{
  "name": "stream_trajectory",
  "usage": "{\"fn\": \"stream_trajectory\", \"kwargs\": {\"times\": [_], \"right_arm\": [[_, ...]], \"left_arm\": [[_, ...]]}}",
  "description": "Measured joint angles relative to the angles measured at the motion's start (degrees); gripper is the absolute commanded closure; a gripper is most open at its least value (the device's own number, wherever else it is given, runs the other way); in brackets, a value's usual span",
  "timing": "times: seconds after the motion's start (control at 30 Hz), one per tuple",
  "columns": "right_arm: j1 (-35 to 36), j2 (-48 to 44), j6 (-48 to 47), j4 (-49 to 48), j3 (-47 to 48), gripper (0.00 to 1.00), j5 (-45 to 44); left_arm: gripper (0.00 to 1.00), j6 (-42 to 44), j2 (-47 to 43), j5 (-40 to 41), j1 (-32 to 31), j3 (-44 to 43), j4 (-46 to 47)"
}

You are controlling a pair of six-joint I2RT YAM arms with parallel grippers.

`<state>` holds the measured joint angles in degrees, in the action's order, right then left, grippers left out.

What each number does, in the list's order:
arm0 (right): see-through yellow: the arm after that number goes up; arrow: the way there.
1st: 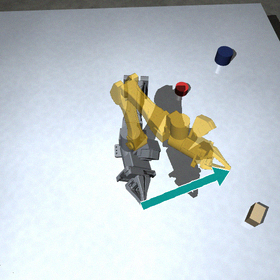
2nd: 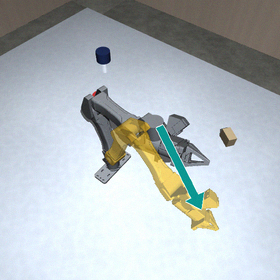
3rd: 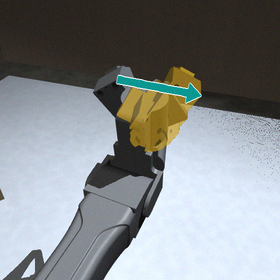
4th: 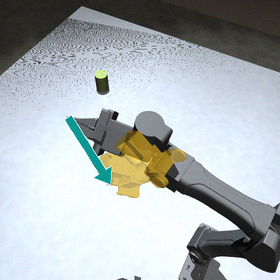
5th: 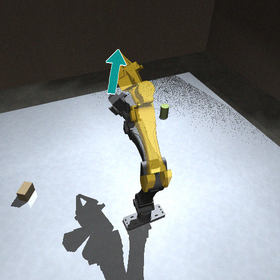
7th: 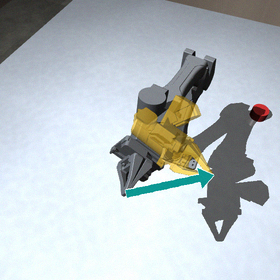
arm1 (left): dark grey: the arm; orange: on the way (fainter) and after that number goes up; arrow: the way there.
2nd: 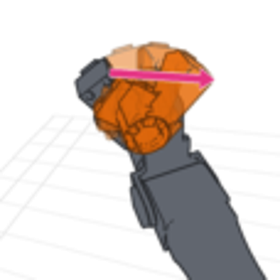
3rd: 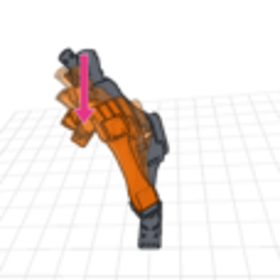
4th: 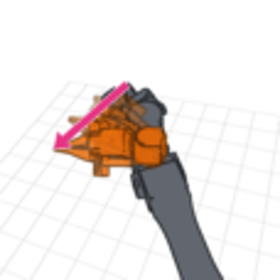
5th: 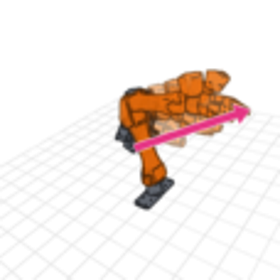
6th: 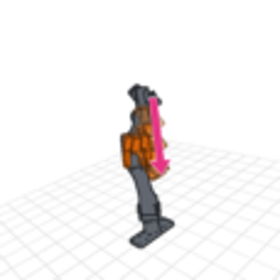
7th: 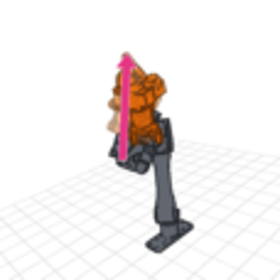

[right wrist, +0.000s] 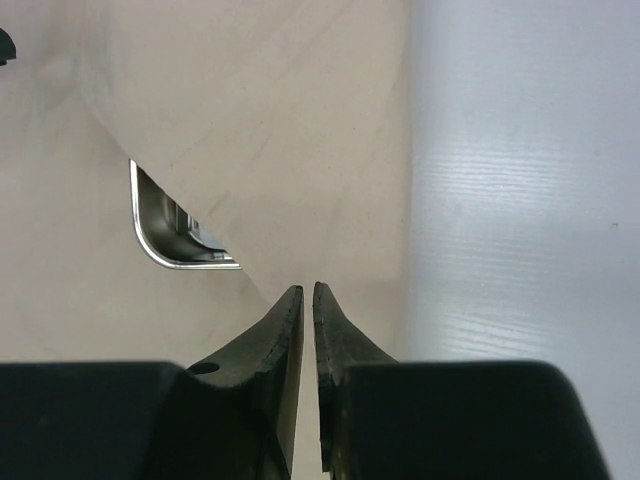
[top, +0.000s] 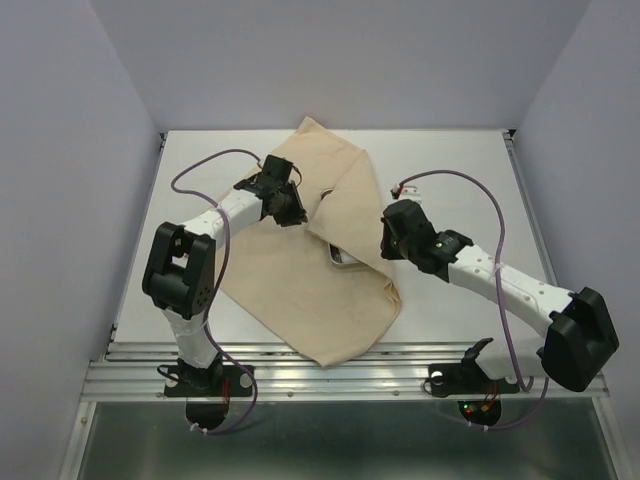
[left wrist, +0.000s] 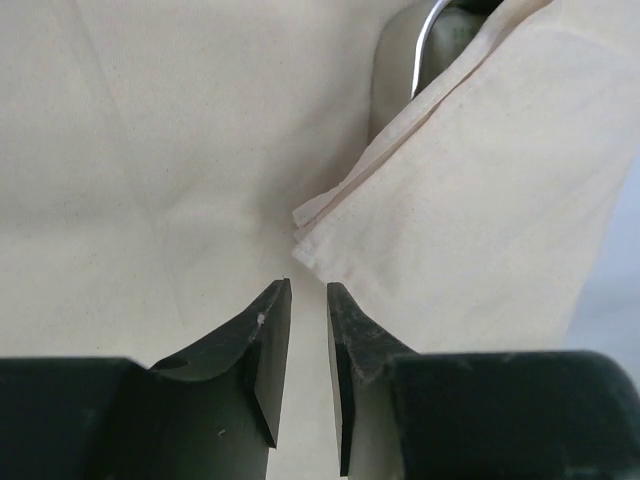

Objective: Prepare the surgical pack
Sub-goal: Pack the surgical kit at the center of the board.

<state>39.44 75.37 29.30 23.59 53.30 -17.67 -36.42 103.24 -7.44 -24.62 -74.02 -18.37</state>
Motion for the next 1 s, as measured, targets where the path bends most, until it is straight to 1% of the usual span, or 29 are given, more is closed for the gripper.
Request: {"fn": "stream_trajectory", "kwargs": {"times": [0.13,0.17,0.2,0.23,0.3,0.4,0.43,0.5,0.53,0.63,0.7,0.73,0.83,0.87,0.93,1.0], "right_arm": [[0.0,-1.18,-0.15,0.24,0.46,0.85,-1.88],[0.0,-0.98,-0.13,0.63,0.44,0.85,-2.12],[0.0,-0.98,-0.09,0.9,0.35,0.85,-2.16],[0.0,-0.98,0.04,1.01,0.22,0.84,-2.27],[0.0,-1.01,0.11,1.57,0.17,0.84,-2.45],[0.0,-1.01,0.28,1.86,0.15,0.84,-2.51],[0.0,-1.01,0.31,1.92,0.15,0.84,-2.51],[0.0,-1.01,0.35,1.99,0.15,0.84,-2.51],[0.0,-1.01,0.37,2.08,0.15,0.84,-2.51],[0.0,-1.01,0.52,2.51,0.13,0.84,-2.51],[0.0,-1.01,0.7,2.89,-0.07,0.84,-2.54],[0.0,-1.03,0.79,2.93,-0.39,0.84,-2.56],[0.0,-1.09,1.2,3.41,-1.42,0.84,-2.62],[0.0,-1.09,1.42,3.67,-1.66,0.84,-2.69],[0.0,-1.11,1.7,4.5,-1.73,0.85,-2.8],[0.0,-1.31,1.92,4.72,-1.73,0.85,-2.91]], "left_arm": [[0.64,0.0,-0.5,-0.22,0.44,-1.68,0.28],[0.51,-0.02,-0.5,-0.72,0.48,-1.7,0.5],[0.44,-0.04,-0.5,-1.31,0.46,-1.7,0.57],[0.33,-0.39,-0.5,-2.21,0.46,-1.55,1.09],[0.32,-0.48,-0.55,-4.02,0.46,-0.59,3.15],[0.42,-2.12,-0.57,-7.3,0.46,1.84,6.67],[0.48,-2.73,-0.57,-8.22,0.46,2.84,7.69],[0.55,-3.52,-0.48,-9.35,0.46,3.85,9.44],[0.63,-3.96,-0.22,-9.92,0.46,4.02,10.32],[0.73,-4.81,0.52,-11.43,0.46,4.04,13.2],[0.83,-5.66,1.4,-12.44,0.46,4.04,15.78],[0.83,-5.66,1.84,-12.66,0.46,4.04,16.52],[0.91,-6.08,4.04,-13.33,0.44,4.04,18.21],[0.95,-6.16,4.94,-13.4,0.44,4.04,18.58],[0.99,-6.51,6.62,-13.77,0.61,4.04,19.5],[1.0,-6.88,7.78,-13.81,0.7,4.11,20.02]]}}
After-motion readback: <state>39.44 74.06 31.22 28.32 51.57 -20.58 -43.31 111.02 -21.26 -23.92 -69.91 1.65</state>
